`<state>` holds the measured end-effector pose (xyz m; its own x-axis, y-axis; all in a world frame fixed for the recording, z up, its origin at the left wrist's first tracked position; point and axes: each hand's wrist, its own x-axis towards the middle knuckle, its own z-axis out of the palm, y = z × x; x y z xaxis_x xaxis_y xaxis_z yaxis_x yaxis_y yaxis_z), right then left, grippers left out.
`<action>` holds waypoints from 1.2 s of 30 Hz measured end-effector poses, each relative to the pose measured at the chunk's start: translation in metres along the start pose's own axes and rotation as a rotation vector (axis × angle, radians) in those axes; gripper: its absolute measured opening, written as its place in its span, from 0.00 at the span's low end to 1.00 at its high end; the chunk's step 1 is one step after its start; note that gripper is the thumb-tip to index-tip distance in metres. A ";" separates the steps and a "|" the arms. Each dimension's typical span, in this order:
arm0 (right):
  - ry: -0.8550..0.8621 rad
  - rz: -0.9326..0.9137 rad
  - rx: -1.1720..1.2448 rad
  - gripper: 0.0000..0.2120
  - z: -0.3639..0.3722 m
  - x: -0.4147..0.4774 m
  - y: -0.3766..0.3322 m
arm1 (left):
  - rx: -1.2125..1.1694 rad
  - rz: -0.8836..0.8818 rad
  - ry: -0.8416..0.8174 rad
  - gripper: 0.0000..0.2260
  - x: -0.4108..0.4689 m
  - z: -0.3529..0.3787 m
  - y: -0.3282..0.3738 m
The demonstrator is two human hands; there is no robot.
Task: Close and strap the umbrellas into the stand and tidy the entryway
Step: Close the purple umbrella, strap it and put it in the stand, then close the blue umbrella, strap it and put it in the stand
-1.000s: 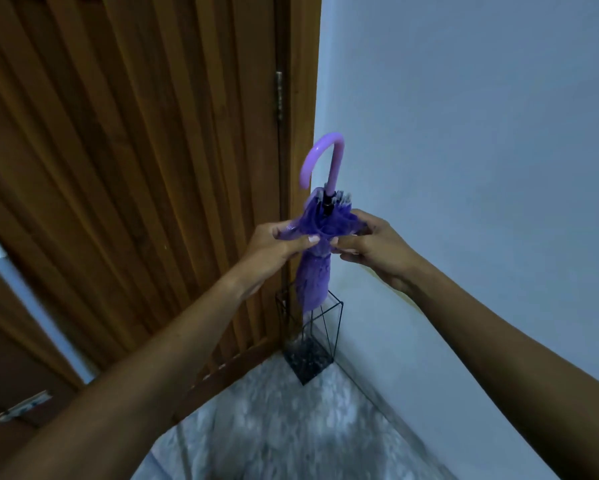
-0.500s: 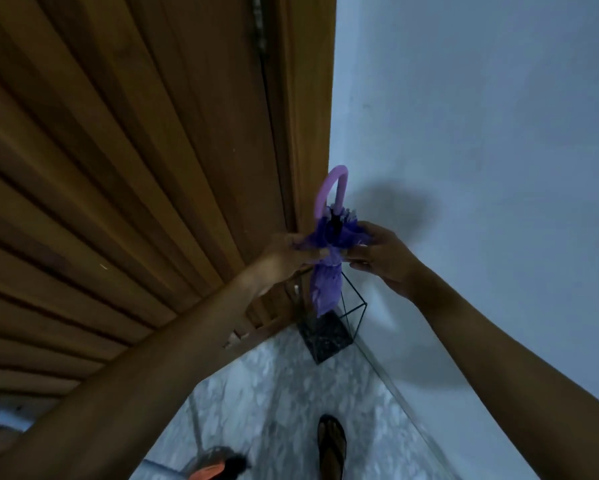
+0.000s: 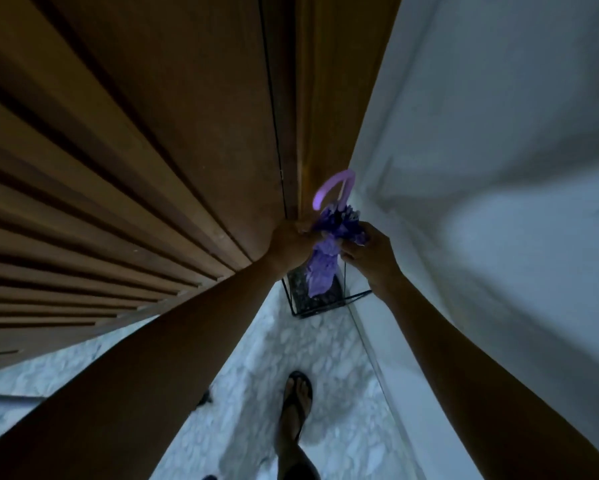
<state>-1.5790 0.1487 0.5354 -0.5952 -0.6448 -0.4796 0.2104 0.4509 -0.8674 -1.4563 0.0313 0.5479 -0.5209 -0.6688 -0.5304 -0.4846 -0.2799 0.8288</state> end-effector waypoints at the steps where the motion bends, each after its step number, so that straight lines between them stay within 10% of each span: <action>1: 0.018 -0.005 -0.010 0.11 0.002 0.008 0.012 | -0.007 -0.012 0.010 0.13 0.009 0.003 -0.009; 15: 0.131 -0.009 -0.255 0.04 0.013 0.071 0.088 | 0.031 -0.033 0.010 0.12 0.079 0.038 -0.076; 36: 0.232 0.098 -0.308 0.29 0.031 -0.008 0.048 | 0.093 -0.044 -0.145 0.18 0.003 -0.008 -0.040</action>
<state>-1.5402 0.1569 0.4931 -0.7505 -0.4488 -0.4851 0.0538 0.6902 -0.7216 -1.4325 0.0349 0.5147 -0.5901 -0.5495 -0.5915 -0.5684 -0.2375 0.7877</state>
